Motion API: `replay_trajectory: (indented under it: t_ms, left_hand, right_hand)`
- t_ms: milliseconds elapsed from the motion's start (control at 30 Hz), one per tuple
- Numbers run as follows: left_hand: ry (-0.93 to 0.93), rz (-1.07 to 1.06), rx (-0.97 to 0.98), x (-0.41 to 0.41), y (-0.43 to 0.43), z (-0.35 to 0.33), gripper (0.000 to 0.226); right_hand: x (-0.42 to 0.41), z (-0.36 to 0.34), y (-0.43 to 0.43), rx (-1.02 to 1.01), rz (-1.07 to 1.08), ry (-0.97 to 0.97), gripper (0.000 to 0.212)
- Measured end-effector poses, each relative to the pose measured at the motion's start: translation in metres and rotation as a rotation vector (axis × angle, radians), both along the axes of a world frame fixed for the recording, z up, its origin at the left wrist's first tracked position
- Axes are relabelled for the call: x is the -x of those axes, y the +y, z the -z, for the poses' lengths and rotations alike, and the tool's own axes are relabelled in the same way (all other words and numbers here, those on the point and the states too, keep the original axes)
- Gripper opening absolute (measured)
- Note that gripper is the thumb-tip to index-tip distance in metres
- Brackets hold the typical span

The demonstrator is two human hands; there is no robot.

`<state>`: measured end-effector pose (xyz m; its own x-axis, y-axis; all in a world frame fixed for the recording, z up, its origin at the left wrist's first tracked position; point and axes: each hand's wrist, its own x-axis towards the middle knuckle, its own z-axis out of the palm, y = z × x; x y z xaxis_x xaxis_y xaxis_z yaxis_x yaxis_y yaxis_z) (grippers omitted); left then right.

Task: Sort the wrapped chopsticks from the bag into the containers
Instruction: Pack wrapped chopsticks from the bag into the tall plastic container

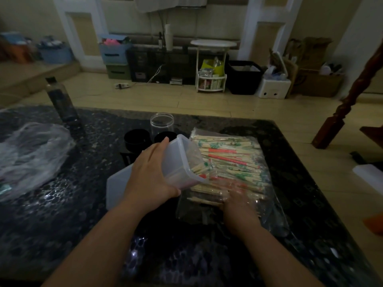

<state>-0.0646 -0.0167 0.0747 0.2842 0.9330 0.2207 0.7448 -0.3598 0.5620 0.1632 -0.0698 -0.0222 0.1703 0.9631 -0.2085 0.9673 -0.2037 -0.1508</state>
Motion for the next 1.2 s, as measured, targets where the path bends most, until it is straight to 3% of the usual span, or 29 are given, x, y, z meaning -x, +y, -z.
replay_trajectory:
  t_ms: [400, 700, 867, 1200]
  left_hand:
    - [-0.008, -0.013, -0.004, 0.001, 0.000, 0.001, 0.131]
    - [0.003, -0.018, -0.008, 0.000, 0.001, 0.000, 0.132]
    - [0.007, -0.022, -0.004, 0.000, 0.001, 0.000, 0.132]
    - [0.005, -0.015, -0.006, 0.000, 0.004, 0.002, 0.133]
  right_hand:
    - [0.007, -0.011, -0.013, 0.023, -0.010, -0.101, 0.050]
    - [0.008, -0.030, -0.011, 0.017, 0.001, 0.018, 0.065]
    - [0.005, -0.026, -0.009, -0.026, 0.011, 0.017, 0.044]
    - [0.007, -0.047, -0.010, -0.061, -0.105, -0.072, 0.028]
